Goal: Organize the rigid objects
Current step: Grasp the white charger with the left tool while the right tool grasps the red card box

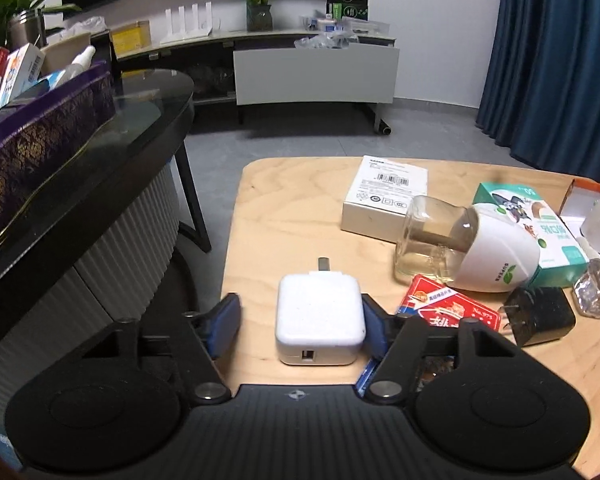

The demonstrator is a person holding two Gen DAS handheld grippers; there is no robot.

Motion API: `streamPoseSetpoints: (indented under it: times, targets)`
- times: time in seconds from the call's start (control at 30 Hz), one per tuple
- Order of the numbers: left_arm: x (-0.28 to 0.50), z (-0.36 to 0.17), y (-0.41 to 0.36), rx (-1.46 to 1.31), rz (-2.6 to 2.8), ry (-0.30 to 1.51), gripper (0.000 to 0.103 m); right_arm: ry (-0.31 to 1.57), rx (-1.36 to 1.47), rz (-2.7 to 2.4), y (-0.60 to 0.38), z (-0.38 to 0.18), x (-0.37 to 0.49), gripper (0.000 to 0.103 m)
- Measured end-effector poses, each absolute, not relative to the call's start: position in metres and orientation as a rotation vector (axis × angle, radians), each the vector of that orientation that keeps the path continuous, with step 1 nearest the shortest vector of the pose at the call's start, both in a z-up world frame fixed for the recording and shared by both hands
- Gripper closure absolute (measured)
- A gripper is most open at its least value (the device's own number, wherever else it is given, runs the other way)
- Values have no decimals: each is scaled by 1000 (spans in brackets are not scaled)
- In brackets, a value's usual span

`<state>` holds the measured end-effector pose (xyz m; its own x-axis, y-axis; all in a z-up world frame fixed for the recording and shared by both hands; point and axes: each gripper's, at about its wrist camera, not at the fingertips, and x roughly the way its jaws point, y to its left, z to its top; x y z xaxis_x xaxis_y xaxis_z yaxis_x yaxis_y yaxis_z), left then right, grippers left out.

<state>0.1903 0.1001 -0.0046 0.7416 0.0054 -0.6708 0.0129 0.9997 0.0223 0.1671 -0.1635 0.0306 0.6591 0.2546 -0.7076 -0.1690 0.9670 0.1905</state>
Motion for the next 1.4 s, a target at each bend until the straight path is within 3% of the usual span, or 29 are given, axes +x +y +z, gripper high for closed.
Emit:
streamPoseSetpoints:
  times: [0.03,0.43,0.87,0.9,0.93,0.97,1.4]
  targets:
    - [190,-3,99,19,-12,737,61,825,123,244,-160,29,169,16]
    - [161,5,74,-99,-239,818,61,901,136,338,-99,16,170,16]
    - [123,31,92,-112,-3,689,61,935,-29,331,-29,-13,196,13]
    - [120,31,92,-114,7,687,61,910,-39,320,-26,-15,197,15]
    - [116,31,93,-127,14,684,61,892,-54,303,-24,-17,197,29]
    - [113,30,94,-140,15,684,61,875,-65,294,-24,-16,197,31]
    - [90,55,17,-164,-101,629,61,715,52,195,-125,49,143,32]
